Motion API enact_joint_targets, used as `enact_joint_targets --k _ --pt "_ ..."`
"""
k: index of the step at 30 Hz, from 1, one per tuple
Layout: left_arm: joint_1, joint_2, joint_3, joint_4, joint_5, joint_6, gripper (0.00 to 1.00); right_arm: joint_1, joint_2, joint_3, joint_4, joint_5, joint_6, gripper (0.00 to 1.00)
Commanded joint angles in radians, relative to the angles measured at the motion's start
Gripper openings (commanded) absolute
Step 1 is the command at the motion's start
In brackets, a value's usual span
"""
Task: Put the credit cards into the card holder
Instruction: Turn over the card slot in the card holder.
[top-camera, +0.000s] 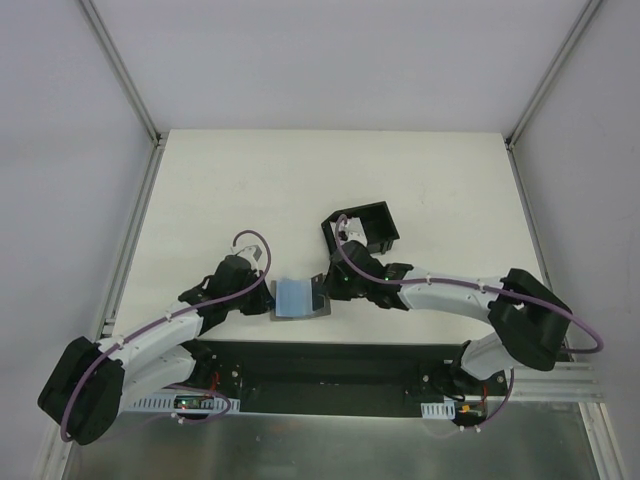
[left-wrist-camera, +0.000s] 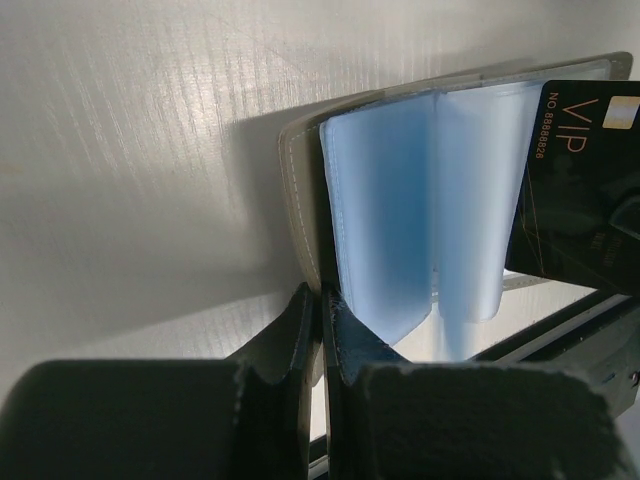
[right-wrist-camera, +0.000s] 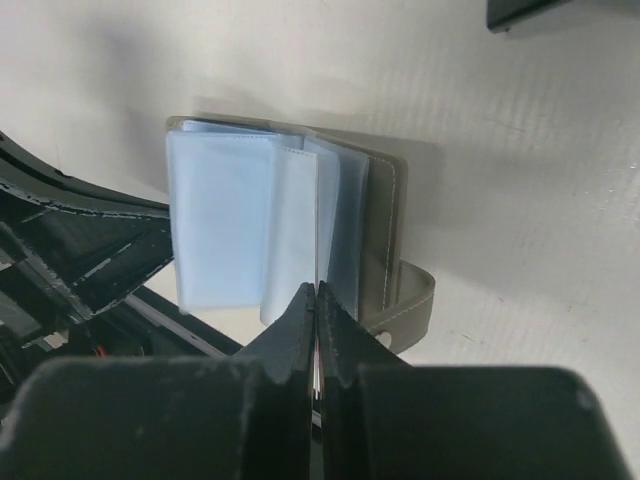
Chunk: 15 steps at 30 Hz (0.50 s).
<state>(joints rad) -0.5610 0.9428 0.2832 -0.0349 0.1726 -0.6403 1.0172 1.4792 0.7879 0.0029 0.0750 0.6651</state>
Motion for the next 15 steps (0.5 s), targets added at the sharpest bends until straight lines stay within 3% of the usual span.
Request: enact_joint_targets --k 1,8,11,15 --pt "0.009 0.014 0.004 -0.016 0.013 0.016 0.00 0.017 0.024 0.062 0.074 -0.035 0.016 0.01" --pt "0.009 0.043 0.025 -0.008 0.011 0.021 0.00 0.023 0.084 0.103 0.107 -0.064 -0.016 0.00" --pt "0.009 0.066 0.030 -0.002 0.005 0.014 0.00 0.012 0.078 0.111 0.160 -0.170 -0.016 0.00" --pt "0.009 0.068 0.033 0.000 0.007 0.011 0.00 0.003 0.090 0.152 0.022 -0.106 -0.038 0.00"
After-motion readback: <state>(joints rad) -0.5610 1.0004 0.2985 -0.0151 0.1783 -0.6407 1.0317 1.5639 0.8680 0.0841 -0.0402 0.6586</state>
